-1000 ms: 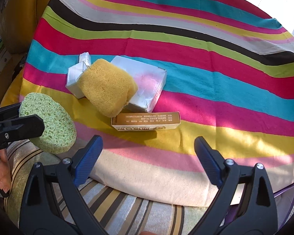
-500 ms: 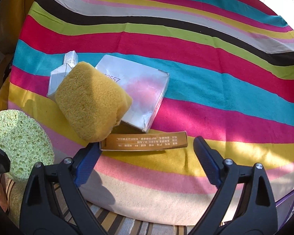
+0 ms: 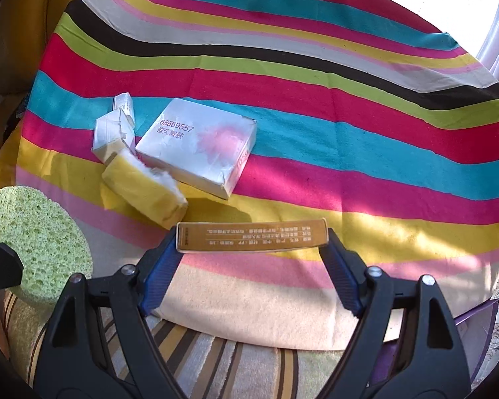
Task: Organize objects
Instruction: 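Grasp the green sponge with the left gripper while the right grasps the long gold box, then carry the green sponge and gold box over the storage box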
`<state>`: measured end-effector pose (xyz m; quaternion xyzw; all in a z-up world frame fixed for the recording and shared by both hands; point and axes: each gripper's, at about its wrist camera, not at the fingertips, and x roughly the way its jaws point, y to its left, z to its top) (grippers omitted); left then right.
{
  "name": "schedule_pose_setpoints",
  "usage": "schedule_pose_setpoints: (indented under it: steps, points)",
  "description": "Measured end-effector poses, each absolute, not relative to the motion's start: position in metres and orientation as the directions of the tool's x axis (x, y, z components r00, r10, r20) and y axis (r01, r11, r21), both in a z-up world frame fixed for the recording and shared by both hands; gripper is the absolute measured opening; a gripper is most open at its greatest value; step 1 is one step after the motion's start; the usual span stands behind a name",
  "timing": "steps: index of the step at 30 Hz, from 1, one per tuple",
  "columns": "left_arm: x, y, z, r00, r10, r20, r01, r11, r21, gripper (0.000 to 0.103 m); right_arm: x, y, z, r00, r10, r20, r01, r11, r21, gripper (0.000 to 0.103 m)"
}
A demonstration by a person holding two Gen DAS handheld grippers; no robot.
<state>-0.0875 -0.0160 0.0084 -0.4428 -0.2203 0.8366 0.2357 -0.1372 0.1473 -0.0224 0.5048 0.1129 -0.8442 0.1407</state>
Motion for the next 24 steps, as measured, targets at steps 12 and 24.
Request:
schedule_pose_setpoints:
  steps: [12, 24]
  points:
    - [-0.069, 0.014, 0.026, -0.493, 0.602, -0.628, -0.255, -0.791, -0.557, 0.076, -0.093, 0.189, 0.010, -0.538, -0.081, -0.839, 0.274, -0.958, -0.083, 0.084]
    - [-0.053, 0.074, 0.039, -0.437, 0.635, -0.637, -0.354, -0.772, -0.527, 0.076, -0.057, 0.243, 0.028, -0.596, -0.012, -0.803, 0.164, -0.981, -0.107, 0.084]
